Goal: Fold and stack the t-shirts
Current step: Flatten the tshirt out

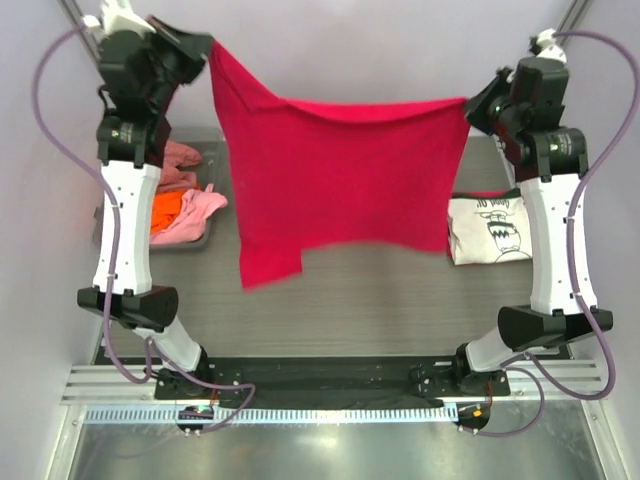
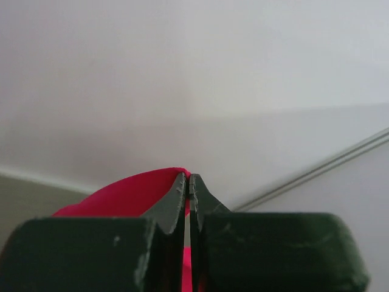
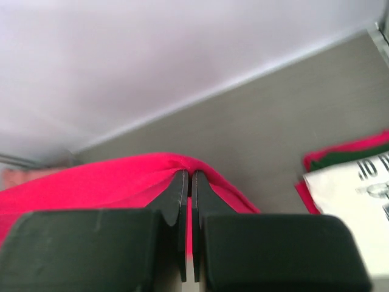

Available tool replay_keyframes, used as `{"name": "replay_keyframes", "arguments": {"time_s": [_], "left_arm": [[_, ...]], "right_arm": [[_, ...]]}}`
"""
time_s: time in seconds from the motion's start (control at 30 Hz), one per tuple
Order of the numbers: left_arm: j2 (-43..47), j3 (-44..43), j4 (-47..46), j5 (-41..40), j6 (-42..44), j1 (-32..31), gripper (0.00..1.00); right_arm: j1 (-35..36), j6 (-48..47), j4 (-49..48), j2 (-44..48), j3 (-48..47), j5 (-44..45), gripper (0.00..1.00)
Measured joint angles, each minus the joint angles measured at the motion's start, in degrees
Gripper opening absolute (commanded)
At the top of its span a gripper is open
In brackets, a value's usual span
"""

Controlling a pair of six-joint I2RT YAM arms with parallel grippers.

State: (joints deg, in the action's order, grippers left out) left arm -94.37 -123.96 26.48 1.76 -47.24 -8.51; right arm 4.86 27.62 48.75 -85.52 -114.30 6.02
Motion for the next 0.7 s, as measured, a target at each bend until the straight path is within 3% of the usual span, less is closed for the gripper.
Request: {"name": "replay_keyframes", "arguments": {"time_s": [0.1,0.27,0.43,0.7], "left_arm": [[-4.13,-12.76,-1.07,0.52,-0.39,2.34,0.0],[-3.5,-11.63,-9.33,1.01,-1.9,4.52,0.0],[-2.58,4.68,-16.65,1.95,-2.29,4.52,0.0],[2.6,44.85,-22.95,2.36,-6.71,4.5,0.0]], "right_arm": [[-1.51,1.18,-1.2,-3.06,-8.13,-1.86,0.01],[-3.61,2.91,-4.59,-5.68,-11.52,-6.23,0.01],[-3.96,4.04,-9.29,-6.95,-1.14,-9.94,0.01],[-7.23,5.05,-19.67,-4.42,32.37,-14.16,0.01]]}}
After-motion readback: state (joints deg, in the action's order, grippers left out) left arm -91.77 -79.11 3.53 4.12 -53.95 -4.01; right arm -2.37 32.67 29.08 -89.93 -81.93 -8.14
